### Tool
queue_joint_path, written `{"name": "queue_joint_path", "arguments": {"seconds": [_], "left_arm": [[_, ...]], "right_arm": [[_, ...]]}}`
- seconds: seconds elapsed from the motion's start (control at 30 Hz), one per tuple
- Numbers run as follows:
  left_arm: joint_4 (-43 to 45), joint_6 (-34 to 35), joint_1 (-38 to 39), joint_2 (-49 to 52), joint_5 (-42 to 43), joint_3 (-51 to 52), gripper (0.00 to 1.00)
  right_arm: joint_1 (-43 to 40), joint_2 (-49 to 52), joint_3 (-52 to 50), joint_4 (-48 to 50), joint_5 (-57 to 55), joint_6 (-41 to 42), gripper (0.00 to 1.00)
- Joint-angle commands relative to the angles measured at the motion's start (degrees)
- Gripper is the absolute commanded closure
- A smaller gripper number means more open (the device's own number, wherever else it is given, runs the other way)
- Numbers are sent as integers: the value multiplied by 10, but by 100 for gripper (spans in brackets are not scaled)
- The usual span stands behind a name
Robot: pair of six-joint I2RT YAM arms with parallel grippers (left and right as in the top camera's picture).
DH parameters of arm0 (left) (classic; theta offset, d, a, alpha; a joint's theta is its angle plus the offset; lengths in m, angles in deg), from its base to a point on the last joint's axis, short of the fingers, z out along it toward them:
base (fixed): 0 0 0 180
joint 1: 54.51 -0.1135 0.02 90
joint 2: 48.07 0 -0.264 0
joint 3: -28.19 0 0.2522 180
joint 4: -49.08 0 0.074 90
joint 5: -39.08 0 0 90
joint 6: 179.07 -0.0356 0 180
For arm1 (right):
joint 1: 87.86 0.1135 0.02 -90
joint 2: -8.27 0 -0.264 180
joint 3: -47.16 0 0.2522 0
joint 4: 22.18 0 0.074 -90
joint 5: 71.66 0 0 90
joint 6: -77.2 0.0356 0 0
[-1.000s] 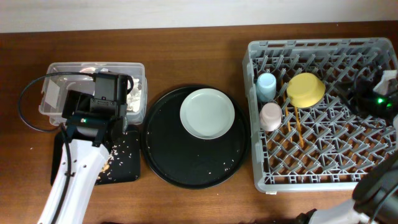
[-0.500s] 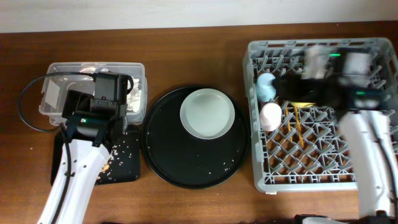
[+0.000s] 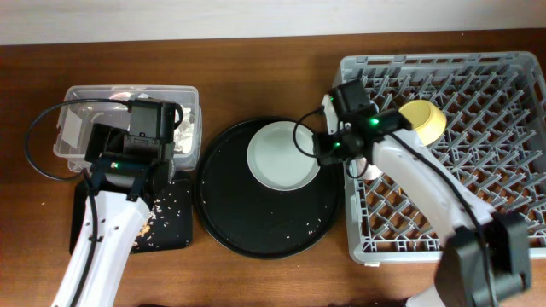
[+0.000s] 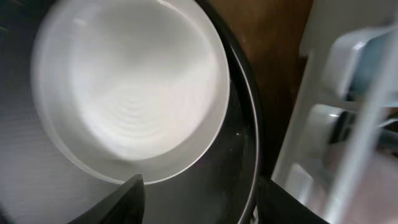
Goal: Sort waste into correct bins and load items into the dishwasher rack
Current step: 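Move the right gripper to the white plate and grasp its rim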
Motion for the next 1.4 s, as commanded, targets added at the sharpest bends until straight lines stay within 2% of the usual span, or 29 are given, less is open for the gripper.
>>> {"name": "queue_joint_path", "arguments": {"seconds": [0.0, 0.3, 0.67, 1.37], "left_arm": [[0, -5, -2, -8, -6, -8, 1], [0, -5, -2, -8, -6, -8, 1], [0, -5, -2, -8, -6, -8, 1], [0, -5, -2, -8, -6, -8, 1]], "right_arm": [[4, 58, -1, 9, -17, 16, 44], [4, 123, -2, 35, -9, 16, 45], [40, 131, -2, 72, -15, 22, 51], [66, 147, -1, 113, -84, 44, 51]]}}
